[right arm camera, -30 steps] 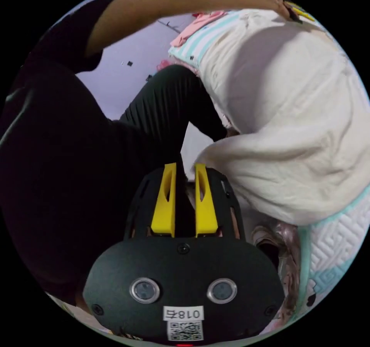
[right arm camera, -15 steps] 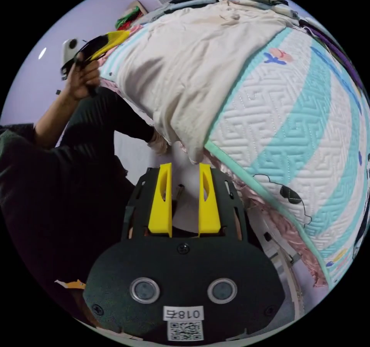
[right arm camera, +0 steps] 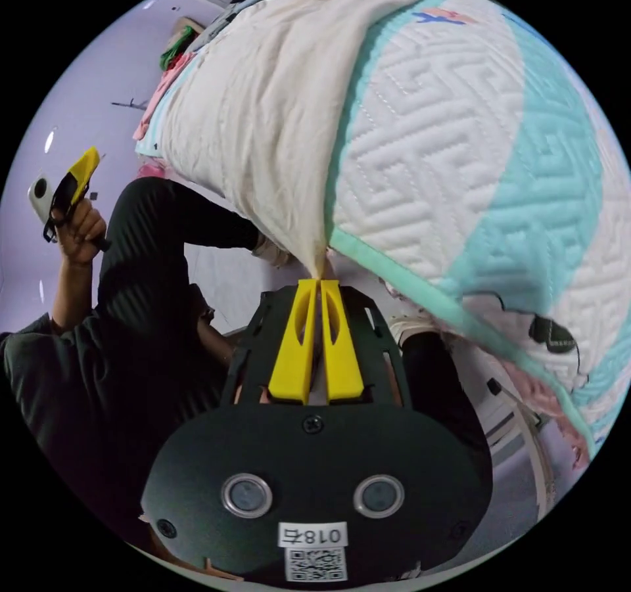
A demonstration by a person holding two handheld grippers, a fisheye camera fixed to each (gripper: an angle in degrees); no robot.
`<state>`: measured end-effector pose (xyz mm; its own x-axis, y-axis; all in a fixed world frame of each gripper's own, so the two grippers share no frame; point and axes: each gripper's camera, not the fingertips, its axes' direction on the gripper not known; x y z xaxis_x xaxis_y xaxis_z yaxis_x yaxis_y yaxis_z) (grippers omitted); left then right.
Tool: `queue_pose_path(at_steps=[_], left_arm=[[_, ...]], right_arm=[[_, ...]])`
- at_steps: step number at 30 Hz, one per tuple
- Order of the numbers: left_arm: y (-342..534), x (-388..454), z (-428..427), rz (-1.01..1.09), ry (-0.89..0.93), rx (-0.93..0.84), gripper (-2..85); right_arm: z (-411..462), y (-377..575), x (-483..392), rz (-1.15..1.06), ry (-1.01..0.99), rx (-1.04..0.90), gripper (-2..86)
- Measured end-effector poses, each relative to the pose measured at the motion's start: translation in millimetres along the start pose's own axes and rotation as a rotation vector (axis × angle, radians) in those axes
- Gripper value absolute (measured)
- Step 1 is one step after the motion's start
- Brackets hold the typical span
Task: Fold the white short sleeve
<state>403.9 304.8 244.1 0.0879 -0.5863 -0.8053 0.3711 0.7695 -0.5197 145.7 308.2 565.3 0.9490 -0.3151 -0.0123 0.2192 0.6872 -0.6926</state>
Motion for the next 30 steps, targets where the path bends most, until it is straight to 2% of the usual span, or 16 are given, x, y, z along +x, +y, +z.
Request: queue_pose_path(at_steps=[5,10,14,21,25,30], left_arm=[[-0.6,5.9,4.7,0.006,0.009,-0.027,4.2],[-14.3,11.0,15.6,0.034,0.045,-0.049,4.6],[-27.6,-1.3,15.3,0.028,0.041,-0.011,4.8],[-66.1,-40.1,30.2,0.014,0.067,0.103,4.9],[-111.6,-63.0,57.5,0.073,0.088,0.136,5.0],[-178.1,-99.6,104.5,0.129,0.06,0.173,4.9]], right_arm=[[0.2,1.6,-1.7,0.045,0.01,0.022,1.5],[0.0,3.0,-14.5,0.061,0.12,-0.111,5.0],[-69.8,17.2,-56.3,-0.047,0.071,0.187,5.1],[-161.4,-22.2,-74.6,-0.08,0.245,0.524,5.6],[-190.9,-78.8,-58.1,-0.049,0.283,0.596,5.4],[-220.5,-202.6,-26.0,-0.026,0.388,0.616,5.6]])
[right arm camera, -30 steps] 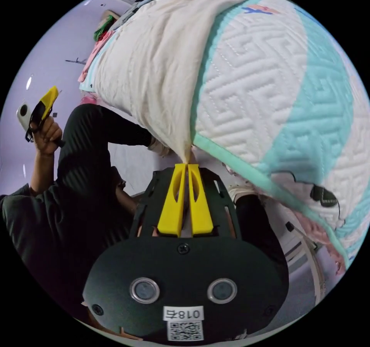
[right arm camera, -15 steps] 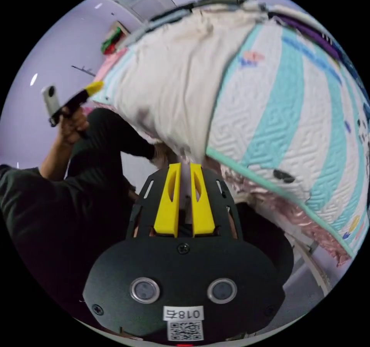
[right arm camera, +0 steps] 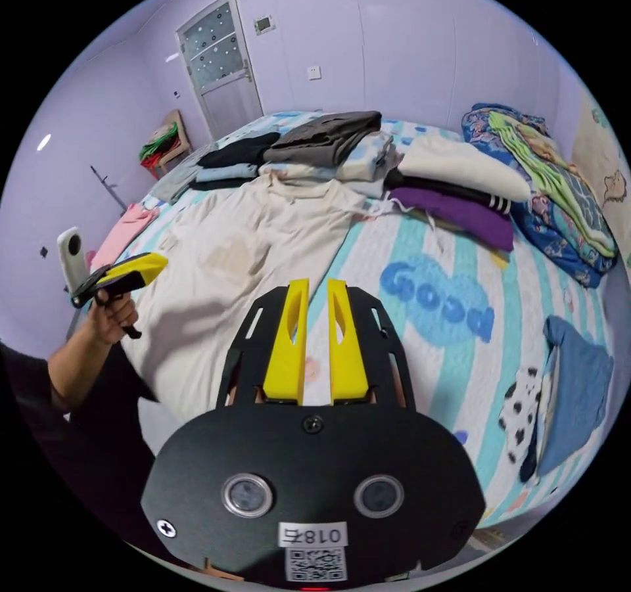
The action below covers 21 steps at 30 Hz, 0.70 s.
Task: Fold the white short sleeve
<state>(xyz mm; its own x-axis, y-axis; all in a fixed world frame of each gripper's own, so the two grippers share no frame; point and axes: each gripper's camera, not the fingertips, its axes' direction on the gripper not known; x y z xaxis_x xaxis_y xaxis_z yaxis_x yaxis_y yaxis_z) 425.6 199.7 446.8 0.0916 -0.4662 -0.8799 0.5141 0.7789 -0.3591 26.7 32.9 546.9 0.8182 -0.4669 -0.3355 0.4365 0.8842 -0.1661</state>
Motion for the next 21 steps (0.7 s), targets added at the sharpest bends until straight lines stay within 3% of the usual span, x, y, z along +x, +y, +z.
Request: queue_pose_path(at_steps=[9,14,17,19,21], left_arm=[[-36.4,-104.8,110.3,-0.038,-0.062,-0.137,4.8],[-4.7,-139.0,108.8,-0.121,-0.067,-0.205,4.9],[12.4,-154.0,80.2,-0.167,-0.081,-0.191,4.9],[25.6,-169.3,70.4,-0.261,-0.101,-0.286,4.9],[40.8,-180.4,55.2,-0.331,-0.096,-0.312,4.9]], right_arm=[[152.7,-162.7,45.0,0.023,0.168,-0.21,5.6],[173.2,-154.3,44.7,-0.086,0.185,-0.3,4.4],[152.6,-127.5,48.2,-0.141,0.296,-0.404,4.4],[142.6,-104.0,55.5,-0.144,0.418,-0.51,4.7],[118.1,-78.2,61.6,-0.108,0.505,-0.499,5.2]])
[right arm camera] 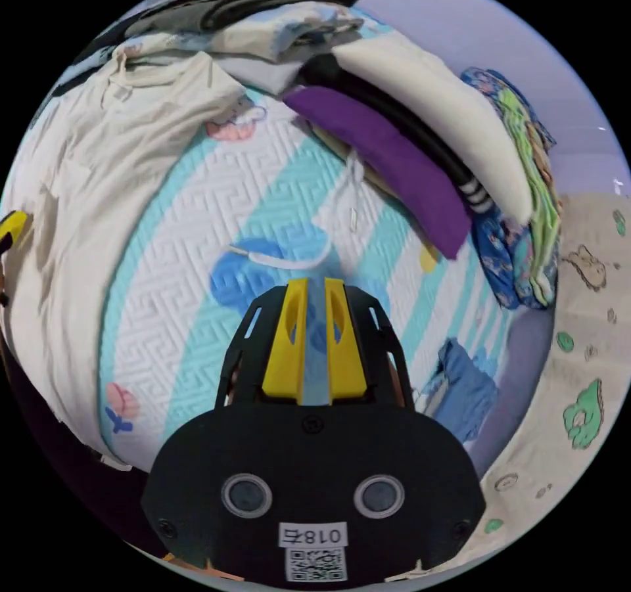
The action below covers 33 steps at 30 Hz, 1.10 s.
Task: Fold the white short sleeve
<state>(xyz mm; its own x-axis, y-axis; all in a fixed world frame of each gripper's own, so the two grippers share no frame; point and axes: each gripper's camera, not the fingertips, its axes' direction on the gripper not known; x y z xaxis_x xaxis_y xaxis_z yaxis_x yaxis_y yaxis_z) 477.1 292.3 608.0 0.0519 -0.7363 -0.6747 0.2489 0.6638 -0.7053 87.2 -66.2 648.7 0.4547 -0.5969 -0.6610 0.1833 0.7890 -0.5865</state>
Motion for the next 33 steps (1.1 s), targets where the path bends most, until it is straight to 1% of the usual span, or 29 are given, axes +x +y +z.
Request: queue_pose_path(at_steps=[1,3,4,6,7,9,10,11,14,17,20,23,25,26,29,31,33], left_arm=[[11.7,-8.0,-10.4,-0.025,0.015,0.031,4.9],[25.3,-15.5,-24.7,-0.036,0.057,0.106,4.9],[29.8,-17.6,-30.5,-0.025,0.099,0.152,4.9],[32.9,-18.2,-32.4,-0.008,0.153,0.179,4.9],[36.9,-17.6,-33.4,0.005,0.182,0.197,4.9],[49.5,-18.1,-39.0,0.022,0.202,0.235,4.8],[62.9,-20.7,-44.3,0.03,0.201,0.263,4.8],[79.3,-26.2,-49.2,0.028,0.202,0.293,4.8],[120.7,-53.4,-58.7,-0.008,0.208,0.384,4.4],[142.3,-88.7,-65.5,-0.09,0.214,0.479,4.1],[141.9,-107.8,-72.3,-0.062,0.221,0.491,4.0],[148.8,-115.8,-80.2,-0.014,0.138,0.509,3.9],[155.3,-124.0,-83.2,-0.02,0.133,0.525,3.8],[159.5,-130.7,-84.1,-0.032,0.148,0.533,3.8],[168.0,-145.3,-83.8,-0.053,0.17,0.54,3.7],[172.4,-151.2,-85.0,-0.056,0.176,0.546,3.8],[177.1,-155.6,-87.6,-0.051,0.182,0.557,3.9]], right_arm=[[-4.5,7.0,1.4,0.013,-0.007,0.023,5.3],[-31.7,23.6,-5.8,0.024,-0.085,0.162,6.2],[-39.3,24.9,-11.0,0.017,-0.109,0.195,6.4],[-73.7,26.1,-44.1,-0.068,-0.283,0.368,7.5],[-81.8,25.6,-54.3,-0.1,-0.338,0.407,7.6],[-105.4,20.2,-97.7,-0.22,-0.527,0.5,7.7],[-108.9,18.4,-108.4,-0.24,-0.547,0.511,7.8],[-113.1,14.5,-129.5,-0.273,-0.55,0.525,8.0],[-108.9,2.5,-173.3,-0.318,-0.42,0.503,8.7],[-100.9,-11.6,-191.9,-0.312,-0.442,0.453,9.6],[-90.7,-26.6,-197.7,-0.257,-0.441,0.37,9.4],[-98.5,-22.8,-206.2,-0.271,-0.458,0.42,7.7],[-106.4,-15.2,-217.6,-0.317,-0.424,0.462,7.4],[-108.1,-11.8,-226.4,-0.355,-0.413,0.458,7.3],[-107.6,-8.0,-243.6,-0.45,-0.47,0.401,7.8],[-112.9,-4.4,-245.1,-0.459,-0.485,0.422,7.9],[-127.0,-2.8,-235.1,-0.383,-0.458,0.538,7.5]])
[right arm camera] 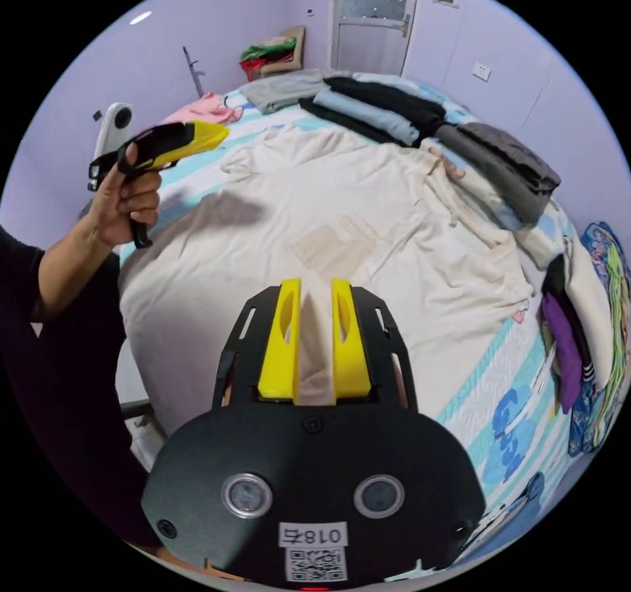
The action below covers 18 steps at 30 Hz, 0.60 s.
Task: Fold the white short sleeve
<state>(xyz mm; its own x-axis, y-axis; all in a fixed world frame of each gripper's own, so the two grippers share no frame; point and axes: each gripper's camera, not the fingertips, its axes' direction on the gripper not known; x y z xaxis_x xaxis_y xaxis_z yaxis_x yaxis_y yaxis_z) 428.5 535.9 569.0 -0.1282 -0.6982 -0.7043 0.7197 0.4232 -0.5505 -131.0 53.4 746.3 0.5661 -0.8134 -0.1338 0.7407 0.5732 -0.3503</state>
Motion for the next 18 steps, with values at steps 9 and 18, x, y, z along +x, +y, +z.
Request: queue_pose_path(at_steps=[9,18], left_arm=[[14.2,-28.0,-9.8,-0.006,-0.05,0.003,3.9],[25.0,-38.3,-14.1,0.024,-0.063,-0.018,4.0]], right_arm=[[42.6,-78.3,50.2,0.106,0.238,-0.014,9.9],[58.8,-73.6,80.8,0.404,0.294,0.021,2.1]])
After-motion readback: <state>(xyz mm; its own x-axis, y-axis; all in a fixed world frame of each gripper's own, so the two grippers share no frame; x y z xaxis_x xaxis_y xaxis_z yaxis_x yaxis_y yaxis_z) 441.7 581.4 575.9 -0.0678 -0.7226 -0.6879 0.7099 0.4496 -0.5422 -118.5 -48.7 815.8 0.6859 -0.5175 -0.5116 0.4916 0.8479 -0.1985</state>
